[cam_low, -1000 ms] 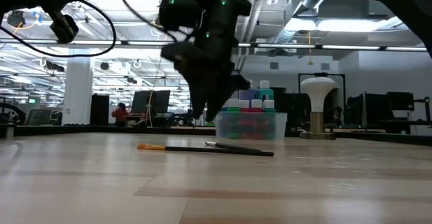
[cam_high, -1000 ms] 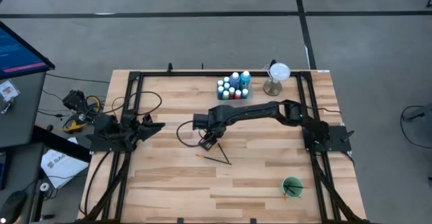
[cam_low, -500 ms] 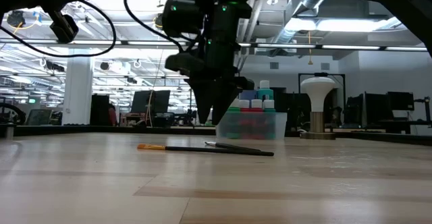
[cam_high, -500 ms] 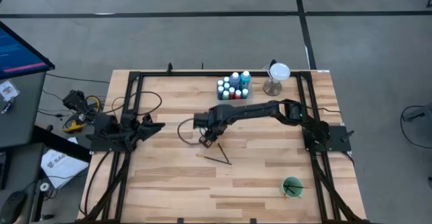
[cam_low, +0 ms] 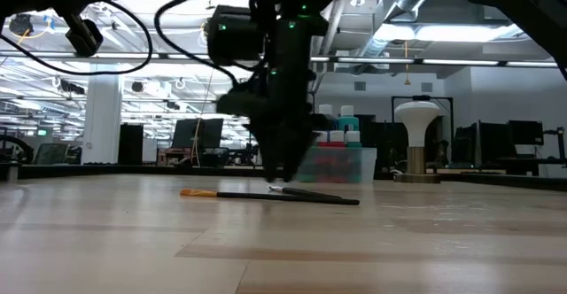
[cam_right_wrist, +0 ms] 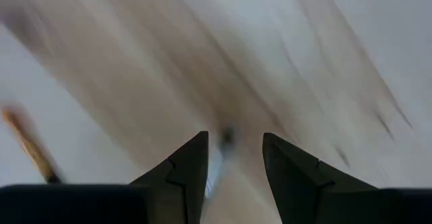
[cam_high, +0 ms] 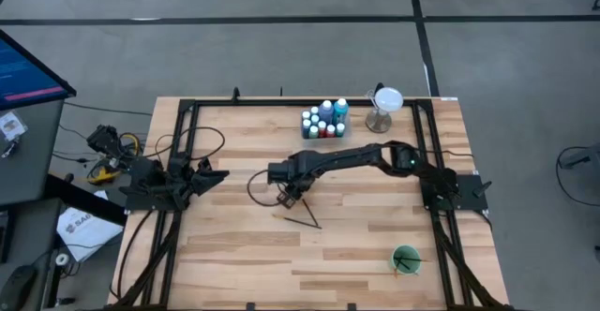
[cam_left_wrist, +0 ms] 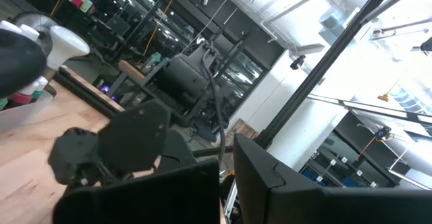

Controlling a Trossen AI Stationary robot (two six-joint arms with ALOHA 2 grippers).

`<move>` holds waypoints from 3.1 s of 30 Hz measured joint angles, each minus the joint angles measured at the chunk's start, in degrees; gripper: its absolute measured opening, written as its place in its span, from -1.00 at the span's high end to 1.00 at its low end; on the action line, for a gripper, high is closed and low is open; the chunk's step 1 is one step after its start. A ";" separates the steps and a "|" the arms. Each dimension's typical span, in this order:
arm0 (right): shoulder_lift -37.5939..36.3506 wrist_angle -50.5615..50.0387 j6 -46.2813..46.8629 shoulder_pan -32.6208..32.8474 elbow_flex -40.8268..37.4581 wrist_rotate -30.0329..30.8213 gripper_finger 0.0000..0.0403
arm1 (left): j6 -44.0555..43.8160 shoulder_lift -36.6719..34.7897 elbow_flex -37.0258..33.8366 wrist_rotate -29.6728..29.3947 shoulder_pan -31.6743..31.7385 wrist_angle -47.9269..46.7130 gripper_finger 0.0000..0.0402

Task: Pick & Place Paint Supplies
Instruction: Put the silver paintbrush into the green cup

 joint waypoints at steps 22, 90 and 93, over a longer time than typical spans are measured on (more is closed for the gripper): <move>2.88 -4.77 -6.86 -0.40 0.81 -4.07 0.98 | 0.00 0.33 0.02 0.09 0.09 0.44 0.99; -57.16 -22.36 75.14 79.31 -51.17 58.21 1.00 | 0.00 0.33 0.02 -0.07 0.11 0.88 0.99; -57.16 -19.17 70.30 79.31 -51.17 58.20 1.00 | 0.00 0.34 0.02 -0.07 0.11 0.87 0.99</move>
